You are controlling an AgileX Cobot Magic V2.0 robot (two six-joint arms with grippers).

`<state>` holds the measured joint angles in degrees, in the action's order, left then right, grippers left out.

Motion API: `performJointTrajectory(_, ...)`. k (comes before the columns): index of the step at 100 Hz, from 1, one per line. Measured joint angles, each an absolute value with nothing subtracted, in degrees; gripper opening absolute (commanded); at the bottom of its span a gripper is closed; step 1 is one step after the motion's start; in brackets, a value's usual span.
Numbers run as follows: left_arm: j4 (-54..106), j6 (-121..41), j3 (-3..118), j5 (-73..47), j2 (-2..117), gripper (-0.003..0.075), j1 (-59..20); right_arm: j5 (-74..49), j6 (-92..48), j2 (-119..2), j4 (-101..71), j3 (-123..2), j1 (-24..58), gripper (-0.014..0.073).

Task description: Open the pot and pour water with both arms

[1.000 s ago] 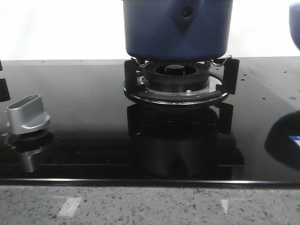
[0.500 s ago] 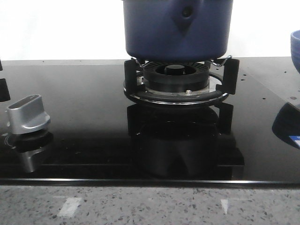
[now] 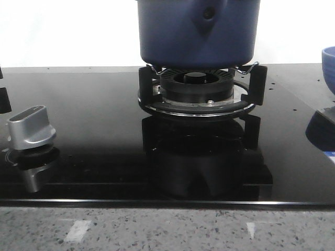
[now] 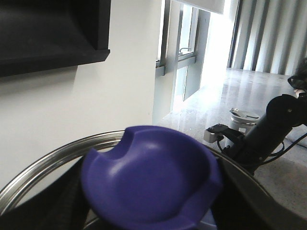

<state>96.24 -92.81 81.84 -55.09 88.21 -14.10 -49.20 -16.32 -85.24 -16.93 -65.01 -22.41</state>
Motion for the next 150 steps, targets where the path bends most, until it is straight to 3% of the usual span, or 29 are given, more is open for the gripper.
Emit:
performJointTrajectory(10, 96.2, -92.9, 81.8, -55.0, 88.2, 0.0350, -14.1, -49.2, -16.3, -85.2, -17.0, -65.0, -22.4, 0.0227)
performJointTrajectory(82, 95.4, -96.1, 81.8, -54.2, 94.6, 0.0349, -20.5, -56.5, -16.3, -69.8, -24.5, -75.8, -21.8, 0.0227)
performJointTrajectory(150, 96.1, -103.8, 81.8, -49.9, 101.2, 0.0349, -23.5, -57.7, -16.3, -69.1, -24.8, -75.8, -19.2, 0.0227)
